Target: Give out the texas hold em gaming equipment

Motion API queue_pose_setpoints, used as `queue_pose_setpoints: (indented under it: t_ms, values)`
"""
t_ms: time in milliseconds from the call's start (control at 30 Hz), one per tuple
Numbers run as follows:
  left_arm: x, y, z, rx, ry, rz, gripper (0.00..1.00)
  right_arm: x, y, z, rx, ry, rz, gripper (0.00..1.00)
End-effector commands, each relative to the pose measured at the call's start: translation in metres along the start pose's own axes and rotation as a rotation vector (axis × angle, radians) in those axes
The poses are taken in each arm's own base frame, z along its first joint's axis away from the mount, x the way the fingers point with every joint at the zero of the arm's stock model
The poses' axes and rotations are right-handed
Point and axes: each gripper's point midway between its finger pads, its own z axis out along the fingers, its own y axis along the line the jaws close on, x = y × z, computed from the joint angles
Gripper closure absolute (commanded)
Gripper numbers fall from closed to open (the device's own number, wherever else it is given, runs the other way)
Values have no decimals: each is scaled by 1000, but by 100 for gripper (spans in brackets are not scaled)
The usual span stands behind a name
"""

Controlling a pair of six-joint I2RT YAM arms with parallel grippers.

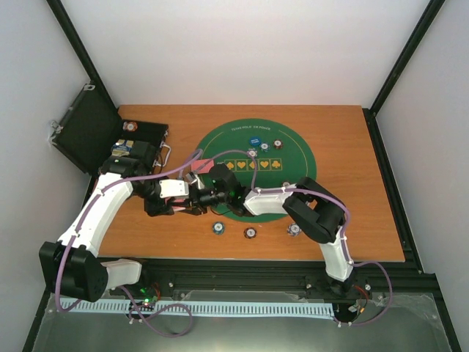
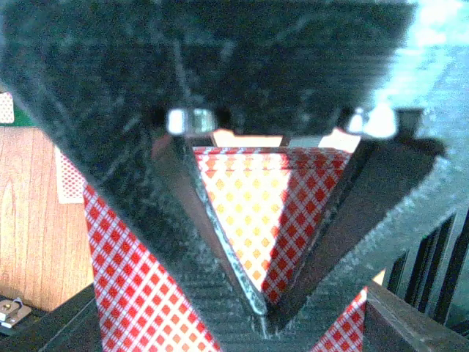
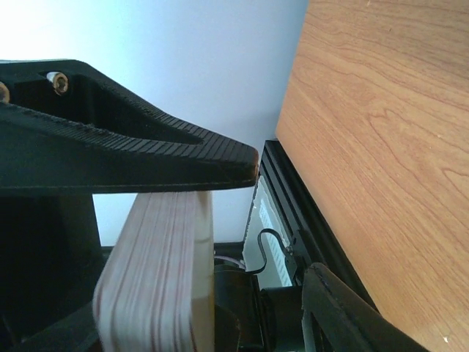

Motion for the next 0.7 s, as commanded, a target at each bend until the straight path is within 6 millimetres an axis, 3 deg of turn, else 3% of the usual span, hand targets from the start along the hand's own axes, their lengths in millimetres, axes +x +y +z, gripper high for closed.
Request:
queue_pose_setpoints:
  t_ms: [0,367,667]
  values:
    - [-11,2,-16,-32,-44,38,93,0,-27,-14,46,-32,58,51]
    - [-12,3,-16,-41,-48,40,93,-3,-26,-33,77,-62,44,55]
    - [-11,3,-14,-44,-44,38,94,-1,-18,-44,95,-73,25,68]
